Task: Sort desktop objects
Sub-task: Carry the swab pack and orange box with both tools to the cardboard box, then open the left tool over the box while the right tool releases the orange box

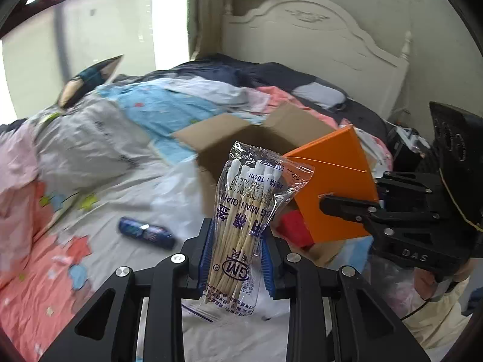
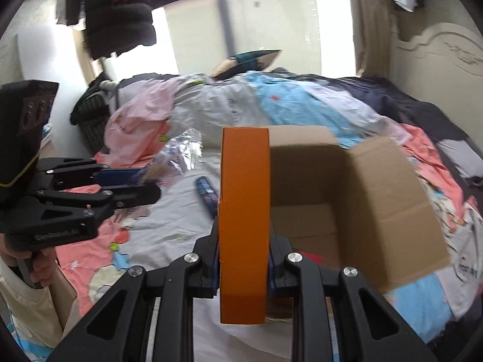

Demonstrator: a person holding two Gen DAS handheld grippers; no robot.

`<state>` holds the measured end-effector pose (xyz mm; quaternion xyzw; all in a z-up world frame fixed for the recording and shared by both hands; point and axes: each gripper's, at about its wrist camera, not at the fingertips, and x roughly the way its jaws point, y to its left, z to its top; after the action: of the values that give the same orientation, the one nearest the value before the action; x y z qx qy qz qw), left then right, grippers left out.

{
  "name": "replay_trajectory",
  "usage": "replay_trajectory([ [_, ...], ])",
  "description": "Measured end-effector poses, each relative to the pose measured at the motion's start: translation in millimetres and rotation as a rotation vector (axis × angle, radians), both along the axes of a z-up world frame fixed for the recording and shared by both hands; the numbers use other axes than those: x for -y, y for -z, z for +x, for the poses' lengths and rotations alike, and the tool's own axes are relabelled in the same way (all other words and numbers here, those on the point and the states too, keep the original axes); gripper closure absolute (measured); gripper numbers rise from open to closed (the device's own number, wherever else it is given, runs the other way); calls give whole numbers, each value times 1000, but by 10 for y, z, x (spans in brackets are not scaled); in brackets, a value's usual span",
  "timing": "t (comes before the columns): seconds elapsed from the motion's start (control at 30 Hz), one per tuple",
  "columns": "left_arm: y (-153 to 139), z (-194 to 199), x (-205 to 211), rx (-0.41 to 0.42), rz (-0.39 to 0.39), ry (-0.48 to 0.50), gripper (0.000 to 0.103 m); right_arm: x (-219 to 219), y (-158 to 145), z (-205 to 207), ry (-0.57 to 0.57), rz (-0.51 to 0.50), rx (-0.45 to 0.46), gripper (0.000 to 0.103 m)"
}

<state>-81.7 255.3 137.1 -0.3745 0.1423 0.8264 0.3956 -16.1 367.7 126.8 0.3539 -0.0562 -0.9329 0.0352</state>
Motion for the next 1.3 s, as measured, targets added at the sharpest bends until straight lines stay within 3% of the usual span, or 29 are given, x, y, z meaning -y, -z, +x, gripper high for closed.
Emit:
replay_trajectory([
  [0.33, 188, -58, -606, 43, -8, 75, 74, -556, 290, -5, 105, 10, 91, 80],
  [0.4, 233, -83, -672, 53, -10, 80, 74, -614, 300, 25, 121, 14, 88, 74],
  [0.47, 277, -102, -737, 61, -15, 83, 74, -668, 286, 74, 135, 15, 72, 60],
  [0.57, 314, -108, -824, 71, -15, 95, 74, -734, 257, 150, 152, 14, 45, 47],
  [0.63, 334, -105, -870, 72, -17, 100, 74, -751, 256, 165, 153, 15, 39, 44],
  [0.73, 353, -83, -914, 60, -26, 100, 57, -773, 278, 161, 148, 15, 44, 42],
  [0.8, 367, -69, -943, 51, -31, 99, 28, -787, 301, 158, 144, 9, 48, 42],
  [0.9, 340, -67, -902, 32, -21, 80, 8, -800, 341, 142, 149, 1, 55, 42],
  [1.0, 302, -94, -809, 25, -14, 55, 0, -776, 357, 143, 141, -9, 56, 42],
  [1.3, 370, -263, -179, 8, -82, -93, 0, -260, 312, 58, 19, 33, 37, 42],
])
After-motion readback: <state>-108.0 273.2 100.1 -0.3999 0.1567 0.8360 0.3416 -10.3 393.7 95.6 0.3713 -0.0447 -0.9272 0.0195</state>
